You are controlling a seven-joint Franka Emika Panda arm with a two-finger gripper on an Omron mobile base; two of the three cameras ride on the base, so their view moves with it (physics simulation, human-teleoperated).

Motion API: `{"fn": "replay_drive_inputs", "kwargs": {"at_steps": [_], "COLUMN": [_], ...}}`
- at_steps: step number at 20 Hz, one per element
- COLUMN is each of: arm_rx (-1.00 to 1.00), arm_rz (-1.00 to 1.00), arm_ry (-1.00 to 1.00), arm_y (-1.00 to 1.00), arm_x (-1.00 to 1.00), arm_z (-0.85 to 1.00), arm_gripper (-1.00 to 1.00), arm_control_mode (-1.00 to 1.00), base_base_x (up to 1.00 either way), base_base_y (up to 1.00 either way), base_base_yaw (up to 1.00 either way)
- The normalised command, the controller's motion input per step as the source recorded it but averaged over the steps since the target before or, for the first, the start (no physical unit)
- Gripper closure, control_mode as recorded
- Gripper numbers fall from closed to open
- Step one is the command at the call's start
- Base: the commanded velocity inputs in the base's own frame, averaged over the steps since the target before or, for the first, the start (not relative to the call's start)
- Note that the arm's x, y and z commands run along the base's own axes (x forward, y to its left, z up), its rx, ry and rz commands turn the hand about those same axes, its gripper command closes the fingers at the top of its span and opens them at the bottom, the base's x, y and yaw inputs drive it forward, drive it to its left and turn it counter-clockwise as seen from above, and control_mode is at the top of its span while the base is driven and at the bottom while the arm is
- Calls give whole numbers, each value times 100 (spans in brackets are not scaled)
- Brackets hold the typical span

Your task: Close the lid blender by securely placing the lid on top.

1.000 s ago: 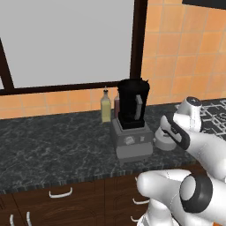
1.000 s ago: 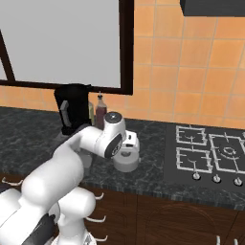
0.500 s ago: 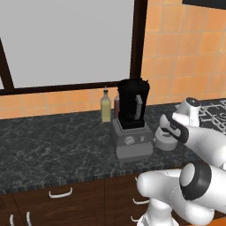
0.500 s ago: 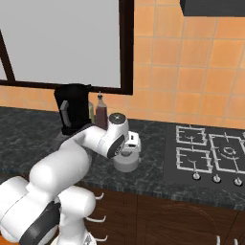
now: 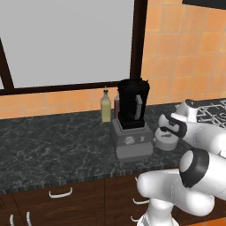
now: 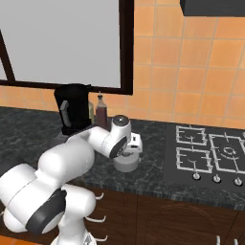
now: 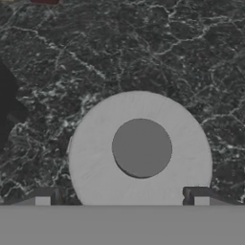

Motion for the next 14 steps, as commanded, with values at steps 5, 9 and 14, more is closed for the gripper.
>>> {"fn": "replay_drive_inputs", "kwargs": {"at_steps": [5,9,14], "arm_rx": [2,1,0], "arm_rz": [3,2,1], "arm_ry": [0,0,0], "arm_y": [-6,-4,0], "arm_x": [14,14,15], "arm_z": [-13,-10,-13], "arm_gripper": [-100,-100,-100], "arm_control_mode": [-100,-100,-100], "base_base_x": [0,0,0], "base_base_y": [0,0,0], "base_base_yaw": [0,0,0]}}
